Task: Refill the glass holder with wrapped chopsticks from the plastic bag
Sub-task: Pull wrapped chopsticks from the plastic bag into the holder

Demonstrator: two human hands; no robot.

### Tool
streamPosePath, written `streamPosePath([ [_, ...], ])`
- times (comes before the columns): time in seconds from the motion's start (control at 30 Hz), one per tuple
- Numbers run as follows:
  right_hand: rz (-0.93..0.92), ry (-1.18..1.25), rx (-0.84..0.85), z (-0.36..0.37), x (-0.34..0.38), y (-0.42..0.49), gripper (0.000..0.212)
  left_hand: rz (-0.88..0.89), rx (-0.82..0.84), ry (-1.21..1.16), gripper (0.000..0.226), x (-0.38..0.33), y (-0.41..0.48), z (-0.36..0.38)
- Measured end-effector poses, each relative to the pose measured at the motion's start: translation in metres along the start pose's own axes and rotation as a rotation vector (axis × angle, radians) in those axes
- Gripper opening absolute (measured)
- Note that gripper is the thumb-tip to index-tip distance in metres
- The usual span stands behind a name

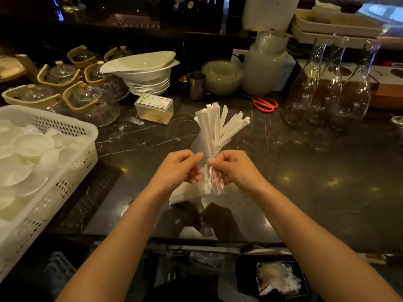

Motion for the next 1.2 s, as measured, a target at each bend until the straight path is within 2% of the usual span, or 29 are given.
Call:
streamPosePath([
  [0.13, -0.091, -0.054, 0.050, 0.007, 0.010, -0.004, 0.025, 0.036, 0.096, 0.011, 0.029, -0.015, 0.002, 0.009],
  [0.3, -0.120, -0.047, 0.112, 0.013, 0.015, -0.006, 0.017, -0.003, 0.195, 0.038, 0.025, -0.017, 0.005, 0.010],
  [0.4, -0.113, -0.020, 0.161, 0.018, 0.015, -0.006, 0.012, -0.045, 0.310, 0.017, 0.026, -0.016, 0.004, 0.010],
  [0.5, -0.098, -0.022, 0.149, 0.019, 0.014, -0.003, 0.015, -0.050, 0.392, -0.013, 0.029, -0.016, 0.003, 0.011],
  [0.7, -0.064, 0.012, 0.175, 0.018, 0.013, 0.000, 0.020, -0.039, 0.384, -0.038, 0.026, -0.015, 0.006, 0.008],
  [0.93, 0.066, 0.306, 0.209, 0.021, 0.004, 0.005, 0.027, -0.079, 0.314, -0.214, 0.023, -0.010, 0.009, 0.007],
  [1.2, 0.104, 0.524, 0.221, 0.029, 0.001, 0.006, 0.030, -0.086, 0.349, -0.295, 0.030, -0.009, 0.011, 0.002],
])
Point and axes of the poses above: each hand's wrist, its own y-axis towards the middle knuckle, its own z-axis out of the palm, x = y × z, the point moved 4 cm from there along y, towards the middle knuckle, and after that the axes turned 14 degrees about -x, right-handed, at the moved point
